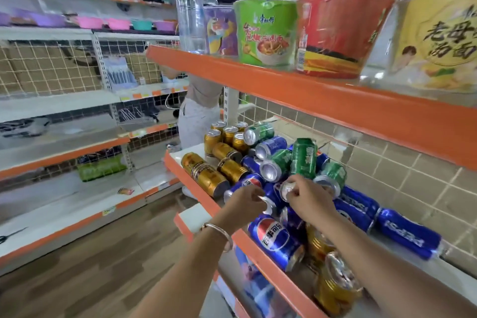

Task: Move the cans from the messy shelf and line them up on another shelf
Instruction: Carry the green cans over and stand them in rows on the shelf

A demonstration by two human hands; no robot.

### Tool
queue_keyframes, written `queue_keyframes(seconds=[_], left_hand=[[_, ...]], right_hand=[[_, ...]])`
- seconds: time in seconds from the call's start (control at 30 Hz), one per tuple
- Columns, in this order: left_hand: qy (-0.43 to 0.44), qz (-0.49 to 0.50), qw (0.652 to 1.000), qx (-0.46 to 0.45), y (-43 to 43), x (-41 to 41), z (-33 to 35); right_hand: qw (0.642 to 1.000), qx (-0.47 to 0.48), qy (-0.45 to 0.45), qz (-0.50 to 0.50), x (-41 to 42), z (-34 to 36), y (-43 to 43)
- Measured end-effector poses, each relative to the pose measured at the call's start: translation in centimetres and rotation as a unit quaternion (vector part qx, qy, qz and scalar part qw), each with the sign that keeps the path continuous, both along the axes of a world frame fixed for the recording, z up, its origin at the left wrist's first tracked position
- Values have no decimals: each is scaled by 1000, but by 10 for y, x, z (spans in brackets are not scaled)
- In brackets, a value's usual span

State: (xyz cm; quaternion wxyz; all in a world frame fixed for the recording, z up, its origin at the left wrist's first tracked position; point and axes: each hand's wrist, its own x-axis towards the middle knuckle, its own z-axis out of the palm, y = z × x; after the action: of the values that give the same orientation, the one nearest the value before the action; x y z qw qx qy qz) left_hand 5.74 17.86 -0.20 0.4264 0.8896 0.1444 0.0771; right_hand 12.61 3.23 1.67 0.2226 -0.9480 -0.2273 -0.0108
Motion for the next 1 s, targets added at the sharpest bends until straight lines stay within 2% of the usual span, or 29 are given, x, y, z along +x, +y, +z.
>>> queue_keyframes(seconds=[0.1,0.3,0.4,0.47,0.57,0.7,0.8,0.87,0.93,1.0], left_hand=[[-4,-33,999,10,12,35,3],[-47,-77,995,45,36,103,19],[-55,-80,994,51,43,129,25],[-30,-97,992,72,44,145,25],[59,-150,985,60,40,159,22],[151,-195,969,0,42,171,15],[200,-231,952,11,55,175,30],[222,-265,935,-84,70,177,38],[262,-280,893,-236,84,175,41],[257,-290,847,-364,96,174,37]], right_hand=[[999,13,-3,-42,23,1,4],[987,21,-86,-133,62,23,25],[983,-33,-75,-161,70,33,32],[981,-55,-47,-180,71,37,36],[970,-75,5,-230,79,34,48],[959,-20,25,-282,87,26,61],[953,1,34,-301,92,25,61],[946,39,52,-319,94,25,61],[935,115,64,-330,96,25,59],[917,226,89,-316,94,28,60]])
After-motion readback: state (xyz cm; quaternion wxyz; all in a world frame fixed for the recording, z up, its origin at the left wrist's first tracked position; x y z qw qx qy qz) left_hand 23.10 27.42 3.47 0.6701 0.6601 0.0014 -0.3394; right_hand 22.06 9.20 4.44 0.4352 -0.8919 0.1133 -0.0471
